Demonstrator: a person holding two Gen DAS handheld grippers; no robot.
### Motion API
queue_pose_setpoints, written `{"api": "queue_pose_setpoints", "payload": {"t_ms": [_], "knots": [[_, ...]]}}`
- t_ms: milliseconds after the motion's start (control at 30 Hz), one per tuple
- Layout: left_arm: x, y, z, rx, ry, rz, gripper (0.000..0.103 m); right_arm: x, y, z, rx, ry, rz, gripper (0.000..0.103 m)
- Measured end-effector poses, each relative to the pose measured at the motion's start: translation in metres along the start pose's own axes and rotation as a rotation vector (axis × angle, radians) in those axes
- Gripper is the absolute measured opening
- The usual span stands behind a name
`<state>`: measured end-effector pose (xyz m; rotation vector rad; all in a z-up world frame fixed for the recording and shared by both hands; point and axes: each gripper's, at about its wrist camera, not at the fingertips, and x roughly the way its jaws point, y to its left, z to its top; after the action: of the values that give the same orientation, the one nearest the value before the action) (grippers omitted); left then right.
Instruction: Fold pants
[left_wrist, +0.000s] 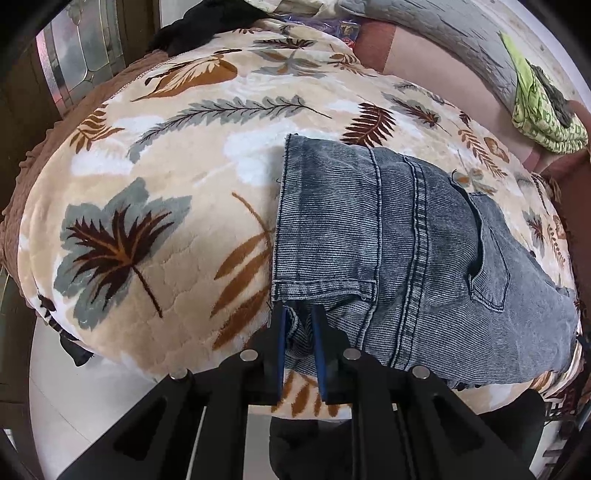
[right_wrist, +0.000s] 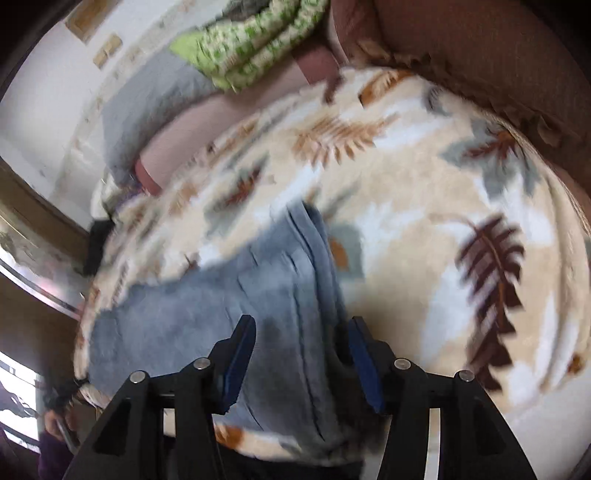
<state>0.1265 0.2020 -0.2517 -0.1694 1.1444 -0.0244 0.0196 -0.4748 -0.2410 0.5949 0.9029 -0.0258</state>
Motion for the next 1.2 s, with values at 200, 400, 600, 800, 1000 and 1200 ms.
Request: {"api": "queue_pose_setpoints", "payload": {"t_ms": [200, 400, 600, 800, 1000, 1200], "knots": [[0.001, 0.003, -0.002, -0.015, 0.001, -0.008, 0.016, 0.049, 0.030, 0.001, -0.170, 0.102, -0.173, 0.018], [0.003, 0.002, 0.001, -0.002, 0.017, -0.005, 0.016, 0.006, 0.045, 0.006, -0.189, -0.009, -0.112, 0.011], [0.004, 0.003, 0.001, -0.012, 0.009, -0.006, 0.016, -0.029, 0.084, 0.051, -0.207, -0.162, -0.021, 0.011], [0.003, 0.002, -0.002, -0.017, 0.006, -0.001, 0.016, 0.046, 0.053, 0.067, -0.146, -0.014, -0.210, 0.016], [0.004, 0.001, -0.002, 0.000, 0.015, 0.002, 0.016, 0.020, -0.002, 0.032, -0.011, 0.010, -0.141, 0.023], [0.005, -0.001, -0.002, 0.007, 0.008, 0.016, 0.016, -0.001, -0.011, 0.001, -0.021, 0.052, -0.054, 0.041]]}}
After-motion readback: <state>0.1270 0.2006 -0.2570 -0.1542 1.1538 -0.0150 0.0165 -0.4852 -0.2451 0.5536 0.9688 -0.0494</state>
